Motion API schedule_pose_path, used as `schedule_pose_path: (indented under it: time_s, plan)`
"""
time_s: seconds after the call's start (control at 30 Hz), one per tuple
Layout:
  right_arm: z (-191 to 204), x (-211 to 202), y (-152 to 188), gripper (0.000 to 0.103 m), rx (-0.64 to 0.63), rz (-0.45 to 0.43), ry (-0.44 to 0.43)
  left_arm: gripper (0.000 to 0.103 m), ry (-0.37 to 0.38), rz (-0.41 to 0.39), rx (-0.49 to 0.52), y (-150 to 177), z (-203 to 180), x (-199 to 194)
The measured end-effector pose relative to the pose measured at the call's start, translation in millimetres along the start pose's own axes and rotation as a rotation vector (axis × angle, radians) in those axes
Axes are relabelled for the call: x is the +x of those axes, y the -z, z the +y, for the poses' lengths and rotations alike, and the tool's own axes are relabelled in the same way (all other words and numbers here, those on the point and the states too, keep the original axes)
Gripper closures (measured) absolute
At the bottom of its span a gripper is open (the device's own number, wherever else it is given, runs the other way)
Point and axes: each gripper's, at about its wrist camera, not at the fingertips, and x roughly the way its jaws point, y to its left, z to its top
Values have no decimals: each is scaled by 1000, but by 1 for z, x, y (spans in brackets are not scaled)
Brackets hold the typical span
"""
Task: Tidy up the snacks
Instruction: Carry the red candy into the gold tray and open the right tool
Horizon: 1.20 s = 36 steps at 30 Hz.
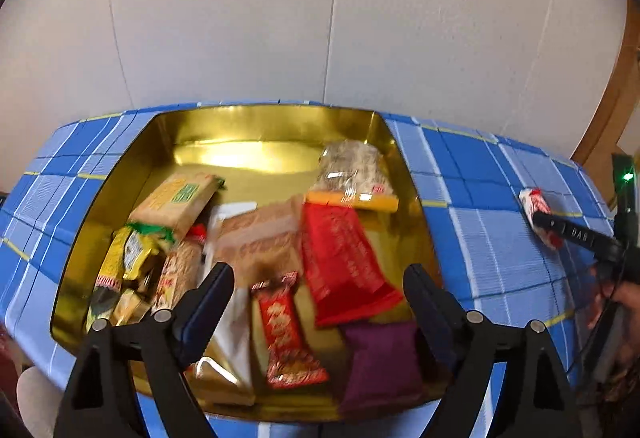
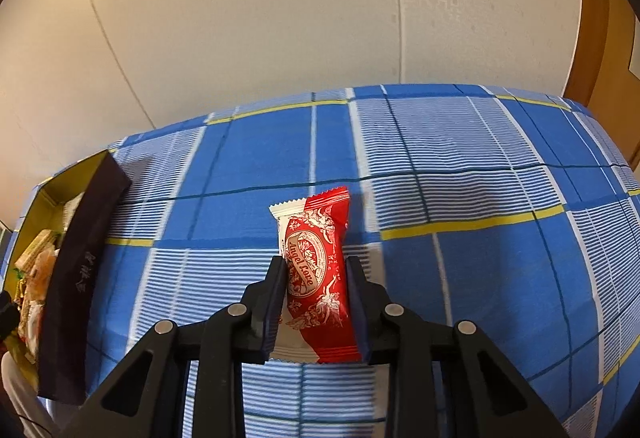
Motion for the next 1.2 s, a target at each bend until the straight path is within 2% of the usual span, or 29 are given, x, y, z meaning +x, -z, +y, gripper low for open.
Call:
schedule_pose_path:
  time_s: [0.2, 0.5, 0.77, 1.2]
  plan:
    - [28, -9, 13, 73, -35, -28, -51, 16, 3, 18, -2, 12, 9, -8]
    - [55, -23, 36, 73, -35, -64, -124, 15, -19, -4, 44, 29, 15, -22]
    - [75, -34, 50, 73, -48, -61, -103, 15, -21, -14, 43, 37, 21, -28]
    - [126, -60, 56, 73, -107, -81, -142, 12, -14, -47, 27, 41, 33, -41]
